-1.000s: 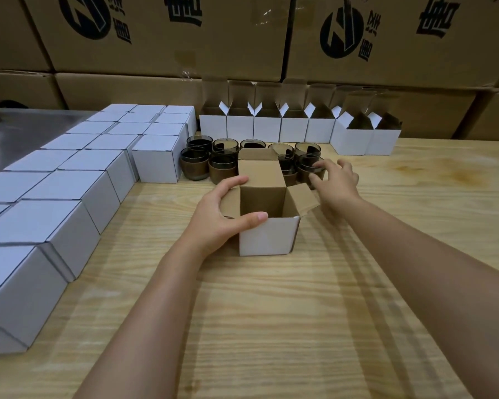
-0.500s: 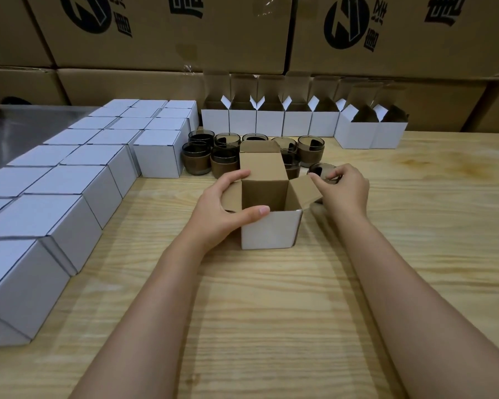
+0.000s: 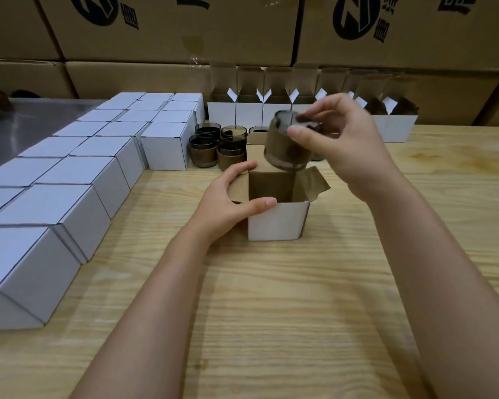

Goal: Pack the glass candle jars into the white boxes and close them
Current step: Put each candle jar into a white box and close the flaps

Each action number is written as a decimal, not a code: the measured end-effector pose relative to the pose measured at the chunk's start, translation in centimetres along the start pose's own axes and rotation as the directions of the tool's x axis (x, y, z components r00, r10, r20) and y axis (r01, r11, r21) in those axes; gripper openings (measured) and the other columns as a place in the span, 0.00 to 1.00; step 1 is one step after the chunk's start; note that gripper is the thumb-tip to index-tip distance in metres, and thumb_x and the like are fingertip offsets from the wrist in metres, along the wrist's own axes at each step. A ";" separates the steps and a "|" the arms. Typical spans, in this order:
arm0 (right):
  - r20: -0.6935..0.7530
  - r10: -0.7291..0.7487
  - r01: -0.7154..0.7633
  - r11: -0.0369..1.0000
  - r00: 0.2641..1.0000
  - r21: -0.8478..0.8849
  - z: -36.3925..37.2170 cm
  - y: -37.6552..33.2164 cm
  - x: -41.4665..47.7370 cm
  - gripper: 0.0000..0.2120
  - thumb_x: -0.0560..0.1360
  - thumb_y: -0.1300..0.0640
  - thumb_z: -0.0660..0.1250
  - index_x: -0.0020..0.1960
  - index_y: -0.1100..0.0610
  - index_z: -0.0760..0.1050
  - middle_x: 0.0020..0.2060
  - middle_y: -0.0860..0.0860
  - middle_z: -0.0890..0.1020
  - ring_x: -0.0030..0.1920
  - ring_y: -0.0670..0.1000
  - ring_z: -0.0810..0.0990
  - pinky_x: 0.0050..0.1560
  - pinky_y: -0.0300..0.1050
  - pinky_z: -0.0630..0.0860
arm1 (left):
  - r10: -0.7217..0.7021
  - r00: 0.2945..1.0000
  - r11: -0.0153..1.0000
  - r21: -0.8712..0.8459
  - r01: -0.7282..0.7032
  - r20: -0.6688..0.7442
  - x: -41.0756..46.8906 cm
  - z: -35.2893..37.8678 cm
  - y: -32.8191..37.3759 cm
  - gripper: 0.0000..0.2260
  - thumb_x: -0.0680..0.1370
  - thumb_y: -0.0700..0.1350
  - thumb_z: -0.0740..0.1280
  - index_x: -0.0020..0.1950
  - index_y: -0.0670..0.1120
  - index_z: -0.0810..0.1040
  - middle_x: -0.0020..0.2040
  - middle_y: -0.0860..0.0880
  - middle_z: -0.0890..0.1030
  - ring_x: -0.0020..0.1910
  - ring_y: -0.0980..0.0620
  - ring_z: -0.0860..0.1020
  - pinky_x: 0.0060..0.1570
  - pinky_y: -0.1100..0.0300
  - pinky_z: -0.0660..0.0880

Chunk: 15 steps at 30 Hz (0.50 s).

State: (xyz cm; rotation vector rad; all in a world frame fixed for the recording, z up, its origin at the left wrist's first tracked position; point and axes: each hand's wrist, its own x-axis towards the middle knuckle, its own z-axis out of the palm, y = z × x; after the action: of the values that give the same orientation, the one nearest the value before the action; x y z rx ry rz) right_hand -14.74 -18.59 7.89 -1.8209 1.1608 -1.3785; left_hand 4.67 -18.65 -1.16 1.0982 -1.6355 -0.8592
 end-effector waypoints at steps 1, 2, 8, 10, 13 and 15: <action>0.063 0.027 -0.025 0.999 0.998 -0.028 0.2 0.0 -0.1 0.14 0.70 0.53 0.74 0.52 0.50 0.71 0.50 0.49 0.80 0.51 0.48 0.80 0.46 0.40 0.80 | -0.001 1.000 1.000 0.001 0.001 0.001 0.0 0.0 0.0 0.36 0.58 0.63 0.74 0.64 0.58 0.73 0.62 0.58 0.77 0.61 0.62 0.75 0.54 0.70 0.72; 0.118 0.054 -0.047 0.997 0.992 -0.064 0.4 0.2 -0.1 0.15 0.70 0.53 0.74 0.52 0.50 0.71 0.50 0.48 0.80 0.51 0.48 0.80 0.44 0.39 0.80 | -0.002 1.000 1.000 0.004 0.002 0.005 0.0 0.0 0.0 0.36 0.58 0.63 0.75 0.65 0.58 0.73 0.62 0.57 0.77 0.61 0.60 0.75 0.56 0.67 0.73; 0.222 0.140 -0.100 0.978 0.965 -0.185 1.0 1.1 -0.6 0.13 0.69 0.51 0.74 0.48 0.47 0.72 0.52 0.51 0.81 0.53 0.51 0.80 0.52 0.52 0.80 | 0.002 1.000 0.999 -0.036 -0.002 0.017 0.0 0.0 0.1 0.30 0.62 0.54 0.77 0.62 0.59 0.73 0.56 0.60 0.79 0.55 0.64 0.77 0.48 0.71 0.73; 0.255 0.160 -0.093 0.963 0.954 -0.254 1.4 1.1 -0.7 0.13 0.69 0.49 0.74 0.49 0.46 0.72 0.51 0.49 0.81 0.52 0.50 0.80 0.52 0.53 0.80 | 0.001 1.000 0.999 -0.052 0.000 0.013 0.0 0.1 0.2 0.30 0.62 0.52 0.77 0.63 0.57 0.73 0.56 0.59 0.79 0.54 0.64 0.78 0.48 0.72 0.73; 0.288 0.171 -0.067 0.939 0.942 -0.339 1.9 1.2 -0.9 0.14 0.70 0.48 0.74 0.51 0.48 0.73 0.50 0.46 0.79 0.46 0.45 0.79 0.45 0.46 0.79 | 0.008 1.000 0.999 -0.053 -0.007 0.012 0.1 0.1 0.2 0.33 0.60 0.54 0.78 0.64 0.54 0.74 0.56 0.59 0.78 0.54 0.66 0.77 0.48 0.72 0.72; 0.310 0.168 -0.027 0.911 0.936 -0.410 2.1 1.2 -1.0 0.14 0.71 0.47 0.72 0.53 0.48 0.73 0.52 0.44 0.76 0.40 0.41 0.74 0.38 0.39 0.70 | 0.005 1.000 0.999 -0.051 -0.004 0.014 0.1 0.1 0.2 0.36 0.58 0.59 0.76 0.65 0.54 0.74 0.57 0.60 0.78 0.55 0.66 0.77 0.50 0.72 0.72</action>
State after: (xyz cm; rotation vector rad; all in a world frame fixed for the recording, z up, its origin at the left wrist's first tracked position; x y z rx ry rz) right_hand -13.17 -18.37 5.79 -2.1396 1.3943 -0.7570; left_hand 4.54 -18.69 -0.95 1.0549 -1.6183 -0.9028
